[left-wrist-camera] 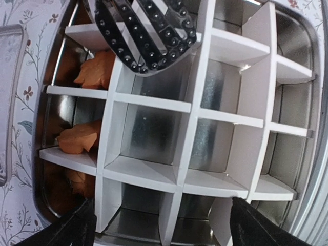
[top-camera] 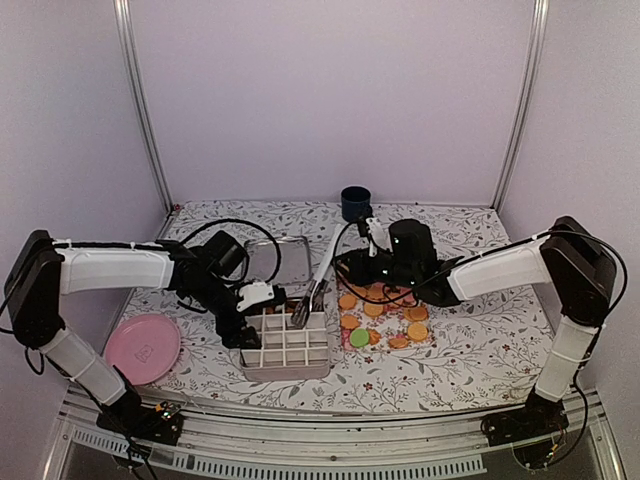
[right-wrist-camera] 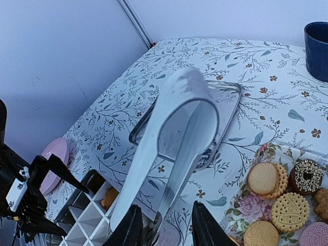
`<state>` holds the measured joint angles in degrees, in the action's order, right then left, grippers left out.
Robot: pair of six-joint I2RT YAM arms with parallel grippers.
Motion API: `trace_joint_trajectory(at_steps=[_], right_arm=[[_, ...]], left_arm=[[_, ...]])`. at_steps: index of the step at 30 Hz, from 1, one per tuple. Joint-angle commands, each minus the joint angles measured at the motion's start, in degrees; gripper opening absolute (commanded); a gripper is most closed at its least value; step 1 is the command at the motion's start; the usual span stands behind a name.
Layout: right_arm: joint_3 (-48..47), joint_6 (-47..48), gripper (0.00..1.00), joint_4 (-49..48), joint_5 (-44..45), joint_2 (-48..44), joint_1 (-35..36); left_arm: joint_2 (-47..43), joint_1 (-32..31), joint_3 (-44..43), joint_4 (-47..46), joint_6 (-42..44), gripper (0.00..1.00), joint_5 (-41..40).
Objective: Pack the cookies
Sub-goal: Pick up the clamp from the packing box.
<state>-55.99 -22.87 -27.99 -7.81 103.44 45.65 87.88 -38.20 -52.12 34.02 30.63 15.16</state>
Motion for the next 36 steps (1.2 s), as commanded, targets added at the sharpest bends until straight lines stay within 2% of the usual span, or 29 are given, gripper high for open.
trace_joint_trajectory(at_steps=[1,14,24,28,30,36], right_arm=[[-1.6,-1.5,0.35,-6.4,-2.0,2.2,-0.5],[-1.5,-3.6,0.31,-14.3,-9.1,6.3,-0.3],[-3.5,-4.7,0.24,-15.8,-13.6,8.8,-0.4],[-2.6,-3.7,0.20,-16.3,-14.2,7.7,-0.4],[-2.6,-3.1,0.13,-16.1,-14.4,7.3,-0.4],[-1.3,-1.5,0.06,-15.0,-13.6,4.9,-0.4]], left_arm=[[1.7,-2.2,1.1,-1.8,1.2,0.90,-2.4],[3.5,-4.1,3.9,-4.8,2.2,0.88,-8.5],[3.5,-4.6,4.0,-5.0,2.7,0.88,-10.2],[3.4,-4.6,4.1,-4.9,2.7,0.88,-10.4],[3.2,-4.7,4.0,-4.7,2.6,0.88,-10.5],[0.8,-4.6,3.3,-3.4,2.7,0.89,-11.2]])
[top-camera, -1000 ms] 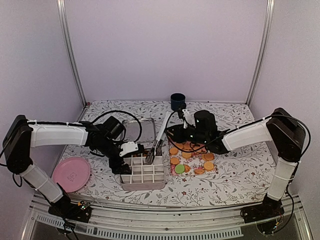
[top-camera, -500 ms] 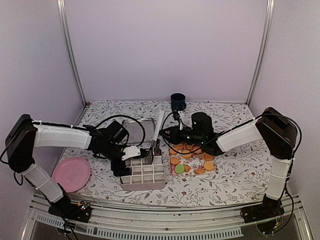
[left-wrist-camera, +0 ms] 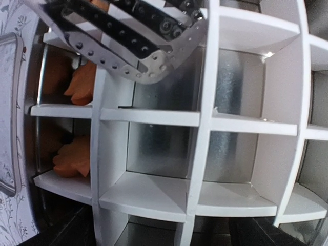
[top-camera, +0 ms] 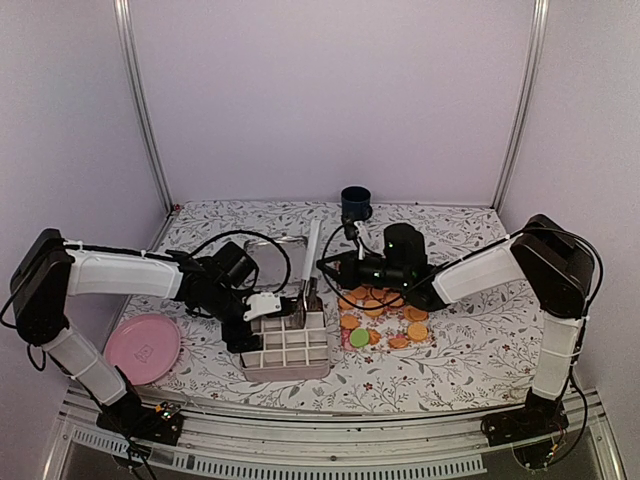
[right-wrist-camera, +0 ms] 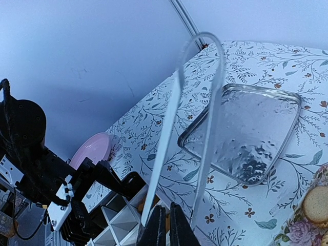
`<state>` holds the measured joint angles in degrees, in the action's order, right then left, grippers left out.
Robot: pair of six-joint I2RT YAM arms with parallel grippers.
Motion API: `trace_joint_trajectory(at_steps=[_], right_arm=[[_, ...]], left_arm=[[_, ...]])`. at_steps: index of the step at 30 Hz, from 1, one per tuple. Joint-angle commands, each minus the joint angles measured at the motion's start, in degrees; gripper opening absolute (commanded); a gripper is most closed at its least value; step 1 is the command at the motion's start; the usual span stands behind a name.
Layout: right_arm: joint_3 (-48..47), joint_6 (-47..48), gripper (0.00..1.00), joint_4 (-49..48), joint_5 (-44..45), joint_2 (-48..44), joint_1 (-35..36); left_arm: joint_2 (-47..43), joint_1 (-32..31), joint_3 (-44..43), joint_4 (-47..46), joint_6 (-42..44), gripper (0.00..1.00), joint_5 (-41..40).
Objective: Pack the cookies
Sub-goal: Pick up the clamp from the packing box.
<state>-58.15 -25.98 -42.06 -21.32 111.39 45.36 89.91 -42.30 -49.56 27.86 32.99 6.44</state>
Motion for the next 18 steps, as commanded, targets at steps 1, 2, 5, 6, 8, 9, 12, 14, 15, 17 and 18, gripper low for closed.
trace_joint_trajectory(at_steps=[1,2,5,6,8,9,12,14,15,17,18], right_arm=[[1.1,1.7,0.06,-0.7,0.0,-3.4,-0.2],[1.1,2.2,0.06,-0.3,0.2,-3.6,-0.2],[1.1,3.0,0.16,1.1,0.4,-4.0,-0.3],[1.1,3.1,0.24,1.6,0.3,-4.0,-0.4],[1.1,3.2,0.33,2.4,-0.1,-4.2,-0.8],[1.1,3.1,0.37,2.8,-0.2,-4.1,-0.9],[0.9,3.3,0.39,4.2,-0.1,-4.5,-1.2],[1.2,3.3,0.38,4.7,0.0,-5.0,-1.4],[1.6,2.9,0.37,4.8,-0.2,-5.4,-1.6],[2.6,2.3,0.35,4.8,-1.1,-6.4,-1.8],[3.1,2.0,0.34,4.8,-2.0,-7.0,-2.0]], left_arm=[[-1.5,-0.6,0.7,3.0,0.4,0.90,-2.4],[-1.6,-0.6,0.7,3.1,0.5,0.90,-2.3],[-1.3,-0.6,0.4,3.6,0.5,0.90,-2.1],[-1.4,-0.6,0.3,3.7,0.5,0.90,-2.0],[-1.8,-0.6,0.3,3.7,0.6,0.90,-2.2],[-1.9,-0.6,0.3,3.7,0.6,0.90,-2.4],[-2.2,-0.5,-0.1,3.7,0.8,0.90,-3.1],[-2.4,-0.5,-0.3,3.7,0.8,0.90,-3.0],[-2.5,-0.6,-0.3,3.7,0.8,0.90,-3.0],[-2.6,-0.6,-0.5,3.8,0.8,0.90,-3.3],[-2.6,-0.5,-0.5,3.7,0.9,0.90,-3.3]])
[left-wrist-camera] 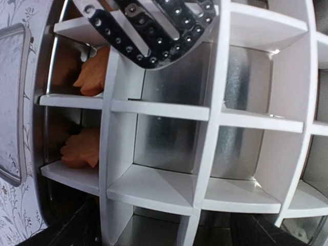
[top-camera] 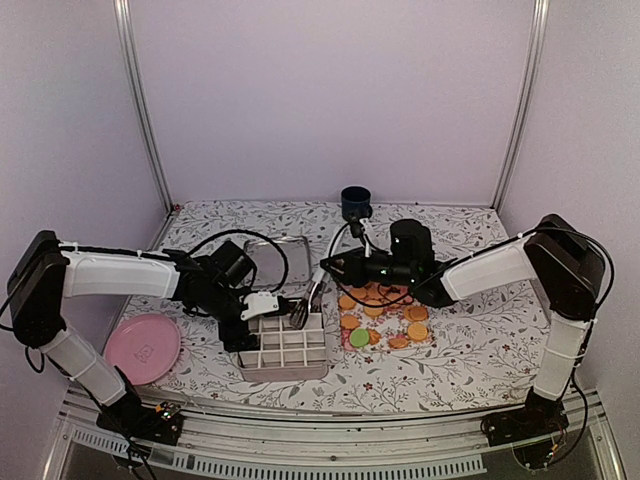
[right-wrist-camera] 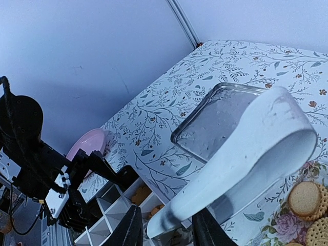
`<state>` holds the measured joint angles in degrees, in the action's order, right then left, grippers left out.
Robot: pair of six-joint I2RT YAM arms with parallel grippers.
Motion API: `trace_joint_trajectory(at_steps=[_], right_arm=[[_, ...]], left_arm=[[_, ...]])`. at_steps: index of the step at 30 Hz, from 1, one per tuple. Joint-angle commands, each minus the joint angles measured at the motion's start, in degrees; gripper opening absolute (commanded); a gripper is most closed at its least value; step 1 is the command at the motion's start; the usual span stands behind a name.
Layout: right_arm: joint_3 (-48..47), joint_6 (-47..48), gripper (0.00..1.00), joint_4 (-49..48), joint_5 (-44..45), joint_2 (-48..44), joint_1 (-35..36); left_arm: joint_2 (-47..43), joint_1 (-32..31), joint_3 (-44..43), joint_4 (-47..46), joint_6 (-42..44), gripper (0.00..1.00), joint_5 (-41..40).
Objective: Pack the cookies
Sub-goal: Pick up the clamp from the packing box.
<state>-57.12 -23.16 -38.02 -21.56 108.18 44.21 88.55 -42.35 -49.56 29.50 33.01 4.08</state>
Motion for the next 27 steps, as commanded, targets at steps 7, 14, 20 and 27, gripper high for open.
trace_joint_trajectory(at_steps=[7,14,20,27], right_arm=[[3.7,-2.4,0.35,2.2,-4.2,-7.5,-0.9],[0.0,-5.4,0.35,6.9,-0.6,-6.0,-0.3],[-1.1,-5.9,0.33,8.2,1.4,-4.9,0.0],[-3.7,-6.3,0.30,8.2,0.4,-2.6,0.6]], left_arm=[[-1.1,-0.6,-0.6,1.9,0.7,0.90,-1.5],[-2.5,-0.6,-0.5,2.1,0.8,0.91,-2.4],[-2.9,-0.6,-1.1,2.0,0.8,0.91,-2.2],[-2.8,-0.6,-1.1,1.7,0.8,0.91,-2.5]])
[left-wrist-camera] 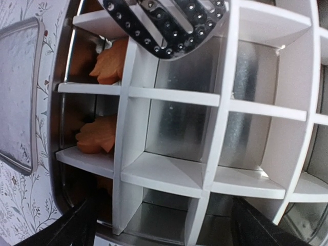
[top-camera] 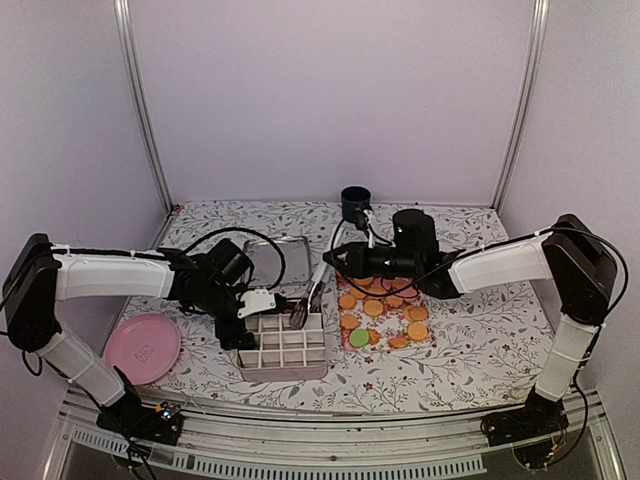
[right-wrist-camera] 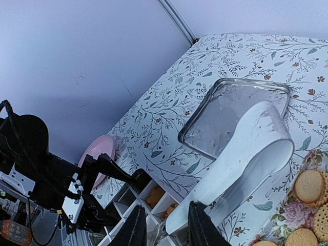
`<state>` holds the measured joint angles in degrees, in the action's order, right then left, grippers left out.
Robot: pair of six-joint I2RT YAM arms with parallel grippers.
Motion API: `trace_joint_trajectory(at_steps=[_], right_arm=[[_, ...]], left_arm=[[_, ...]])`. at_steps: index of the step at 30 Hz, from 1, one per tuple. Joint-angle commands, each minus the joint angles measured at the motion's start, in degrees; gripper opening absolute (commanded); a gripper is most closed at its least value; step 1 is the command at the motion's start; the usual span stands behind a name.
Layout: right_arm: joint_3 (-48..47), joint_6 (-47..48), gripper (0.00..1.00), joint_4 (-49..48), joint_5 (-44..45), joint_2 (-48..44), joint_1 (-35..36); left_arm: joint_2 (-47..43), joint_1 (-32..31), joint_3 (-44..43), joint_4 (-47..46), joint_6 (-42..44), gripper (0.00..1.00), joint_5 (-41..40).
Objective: Pack the cookies
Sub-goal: Pick up the clamp from the packing box.
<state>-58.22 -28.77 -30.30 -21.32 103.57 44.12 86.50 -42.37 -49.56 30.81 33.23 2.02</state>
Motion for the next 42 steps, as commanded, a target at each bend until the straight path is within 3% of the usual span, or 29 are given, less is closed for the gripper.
trace_joint_trajectory(at_steps=[1,13,24,42], right_arm=[[-2.9,-0.8,0.29,0.4,0.1,2.3,0.7],[-5.3,-2.0,0.25,0.8,-0.6,4.5,1.4],[1.5,-3.7,0.47,0.6,0.7,-3.3,1.5],[-1.5,-5.2,0.49,0.0,-3.3,1.2,0.2]], left_arm=[[-1.0,-0.6,-1.1,0.4,0.8,0.91,-0.7],[-1.2,-0.6,-1.3,0.4,1.3,0.91,-1.2],[-2.4,-0.5,-1.8,1.1,1.7,0.92,-1.6],[-5.8,-0.5,-3.2,3.8,0.7,0.93,1.3]])
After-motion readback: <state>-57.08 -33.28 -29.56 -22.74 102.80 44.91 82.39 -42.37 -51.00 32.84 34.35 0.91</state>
